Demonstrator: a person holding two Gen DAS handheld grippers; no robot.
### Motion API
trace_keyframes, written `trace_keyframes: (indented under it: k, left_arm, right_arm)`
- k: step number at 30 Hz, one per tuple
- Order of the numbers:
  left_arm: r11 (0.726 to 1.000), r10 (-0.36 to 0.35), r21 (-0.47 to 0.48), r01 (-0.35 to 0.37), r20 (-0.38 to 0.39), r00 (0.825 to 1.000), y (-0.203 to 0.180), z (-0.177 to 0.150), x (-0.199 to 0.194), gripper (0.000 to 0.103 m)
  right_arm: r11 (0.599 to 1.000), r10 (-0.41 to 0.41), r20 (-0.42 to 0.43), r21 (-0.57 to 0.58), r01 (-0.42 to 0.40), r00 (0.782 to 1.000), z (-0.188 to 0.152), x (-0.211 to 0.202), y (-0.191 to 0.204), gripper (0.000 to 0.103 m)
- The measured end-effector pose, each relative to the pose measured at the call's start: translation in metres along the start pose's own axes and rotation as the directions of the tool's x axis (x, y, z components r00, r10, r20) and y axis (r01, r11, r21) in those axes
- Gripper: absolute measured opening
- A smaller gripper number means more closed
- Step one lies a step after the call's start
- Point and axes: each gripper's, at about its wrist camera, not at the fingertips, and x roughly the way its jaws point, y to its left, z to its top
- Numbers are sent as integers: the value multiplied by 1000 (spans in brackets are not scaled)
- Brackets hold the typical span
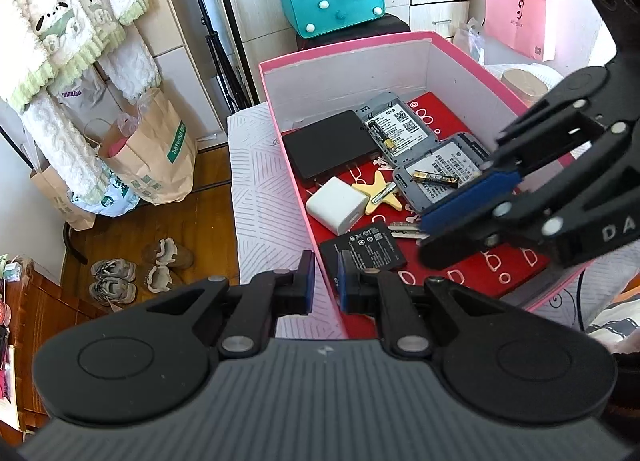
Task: Organize rigid objects
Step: 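Carry the keys into the box beside the hair clip, open right tool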
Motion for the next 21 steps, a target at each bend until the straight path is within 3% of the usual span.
trace_keyframes:
  k: [6,12,16,21]
  left_arm:
    - [1000,-3,-12,3,6,1000,0,0,-1,11]
    - [1000,7,-14,-7,-1,1000,-2,1,-1,11]
    - [1000,28,10,-29,1,1000,-8,0,-1,11]
    - [1000,28,15,-28,0,1000,-6,1,1,11]
  right_arm:
    - [997,-72,75,44,69,995,-14,-42,-19,25]
    - [972,-211,171,137,189,963,-39,-100,-58,25]
    - [922,-358,185,225,315,915,-66,-134,-95,31]
    - [820,-556,191,282,498,809,-102,-152,-129,44]
